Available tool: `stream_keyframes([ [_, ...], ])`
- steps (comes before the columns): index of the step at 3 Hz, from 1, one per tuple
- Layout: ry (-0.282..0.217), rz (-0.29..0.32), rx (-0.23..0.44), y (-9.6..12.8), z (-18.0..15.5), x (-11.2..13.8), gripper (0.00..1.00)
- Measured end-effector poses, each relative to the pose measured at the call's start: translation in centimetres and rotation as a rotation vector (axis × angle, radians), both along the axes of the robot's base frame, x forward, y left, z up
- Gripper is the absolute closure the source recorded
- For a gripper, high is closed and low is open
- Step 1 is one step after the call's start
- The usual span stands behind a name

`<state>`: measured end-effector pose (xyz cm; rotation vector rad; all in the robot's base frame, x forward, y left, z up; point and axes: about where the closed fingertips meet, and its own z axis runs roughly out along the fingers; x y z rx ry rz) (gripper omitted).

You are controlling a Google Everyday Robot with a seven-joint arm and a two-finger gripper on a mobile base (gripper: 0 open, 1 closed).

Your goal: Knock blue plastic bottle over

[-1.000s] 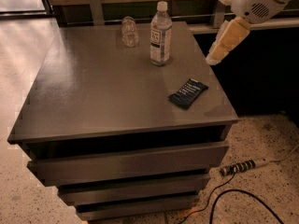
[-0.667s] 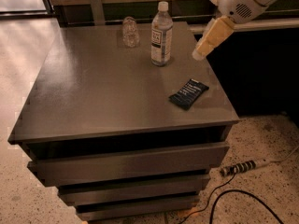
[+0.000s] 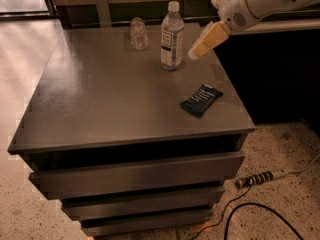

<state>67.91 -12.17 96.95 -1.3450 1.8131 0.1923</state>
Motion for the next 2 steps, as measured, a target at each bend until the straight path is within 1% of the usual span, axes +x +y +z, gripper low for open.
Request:
stream_keyframes([
  [1,-0.024,0.001,0.061,0.6,-0.8,1.7,0.00],
  [2,-0.033,0.000,0.116,1.3,-1.6,3.3,0.00],
])
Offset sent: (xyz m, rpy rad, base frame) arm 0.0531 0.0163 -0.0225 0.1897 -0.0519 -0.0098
